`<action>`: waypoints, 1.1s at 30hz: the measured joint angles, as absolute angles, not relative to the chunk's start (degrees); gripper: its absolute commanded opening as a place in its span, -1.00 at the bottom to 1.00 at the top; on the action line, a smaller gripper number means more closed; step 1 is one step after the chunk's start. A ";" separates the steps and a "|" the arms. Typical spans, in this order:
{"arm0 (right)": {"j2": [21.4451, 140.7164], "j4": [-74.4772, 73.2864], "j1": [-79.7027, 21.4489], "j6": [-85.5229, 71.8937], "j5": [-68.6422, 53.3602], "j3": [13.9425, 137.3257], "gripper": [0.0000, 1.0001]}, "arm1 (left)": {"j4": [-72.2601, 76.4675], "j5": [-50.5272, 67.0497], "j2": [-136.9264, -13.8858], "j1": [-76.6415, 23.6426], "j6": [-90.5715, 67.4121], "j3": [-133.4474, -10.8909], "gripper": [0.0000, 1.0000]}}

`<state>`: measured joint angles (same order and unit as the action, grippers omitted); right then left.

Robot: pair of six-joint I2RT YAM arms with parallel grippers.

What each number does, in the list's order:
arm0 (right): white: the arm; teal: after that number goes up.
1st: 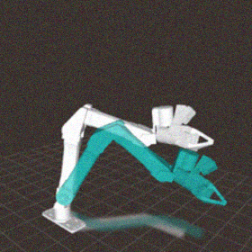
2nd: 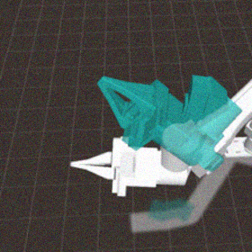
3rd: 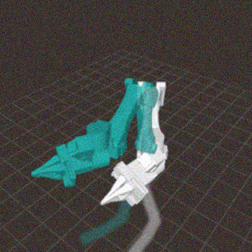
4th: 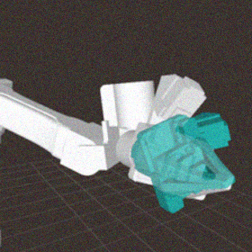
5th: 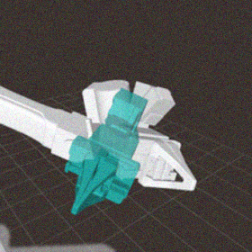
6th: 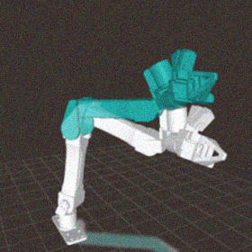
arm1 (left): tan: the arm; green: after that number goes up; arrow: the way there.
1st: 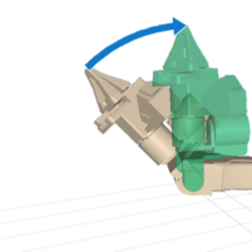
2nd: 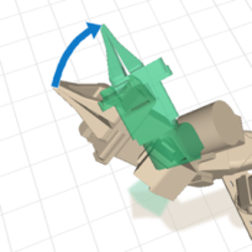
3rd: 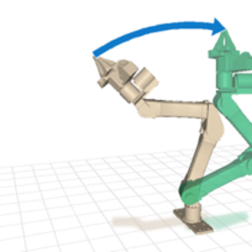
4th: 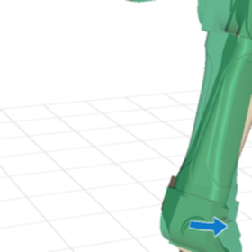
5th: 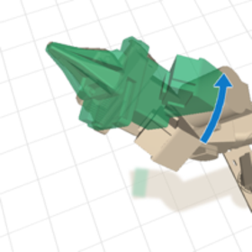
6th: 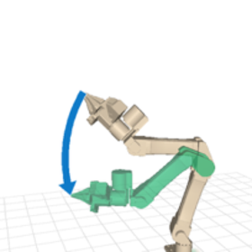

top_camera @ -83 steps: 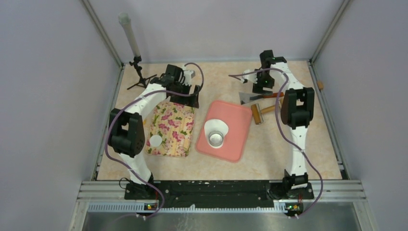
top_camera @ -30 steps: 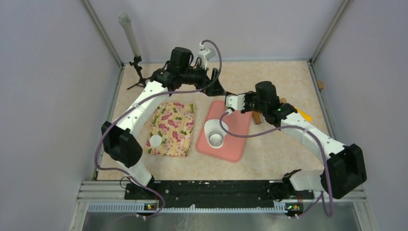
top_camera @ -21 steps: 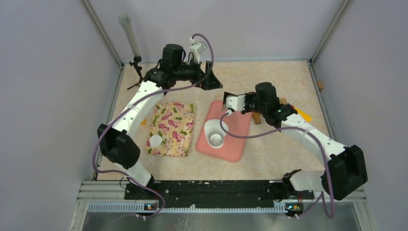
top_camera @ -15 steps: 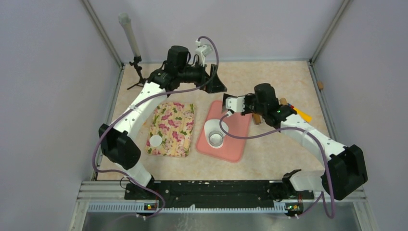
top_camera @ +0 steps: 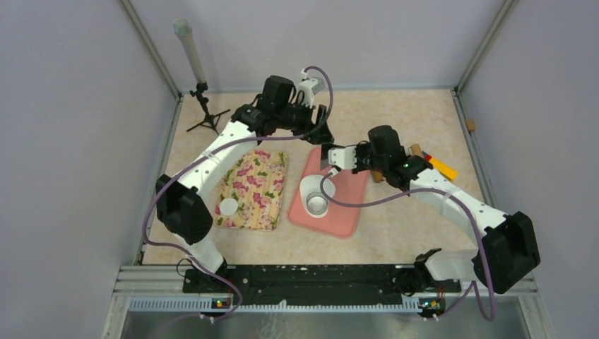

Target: Roll out the dumpling wrappers from the dough

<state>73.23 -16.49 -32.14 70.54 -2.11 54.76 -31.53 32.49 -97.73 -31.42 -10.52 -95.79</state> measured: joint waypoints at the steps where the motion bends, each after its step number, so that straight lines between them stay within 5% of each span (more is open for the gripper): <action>1: 73.23 -16.73 -32.36 70.57 -1.85 54.76 -1.00 | -31.88 31.68 -98.08 -31.44 -10.41 -95.79 0.30; 4: 73.23 -17.56 -33.30 70.72 -0.91 54.76 -1.00 | -33.23 30.11 -98.94 -31.64 -9.93 -96.01 0.04; 7: 73.23 -17.67 -34.28 70.91 -0.51 54.78 -1.00 | -34.46 29.02 -99.74 -32.03 -9.10 -96.62 0.02; 27: 73.89 -15.99 -36.01 71.90 5.34 55.31 -1.00 | -37.39 29.32 -102.00 -33.91 -7.14 -98.26 0.36; 31: 74.00 -15.27 -36.01 71.99 6.46 55.31 -1.00 | -37.82 29.30 -102.00 -33.91 -6.98 -98.26 0.17; 33: 74.00 -14.98 -36.01 71.99 6.52 55.29 -1.00 | -37.80 29.28 -102.00 -33.91 -6.83 -98.26 -0.15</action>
<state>74.00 -14.98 -36.01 71.99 6.52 55.29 -37.80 29.28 -102.00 -33.91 -6.83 -98.26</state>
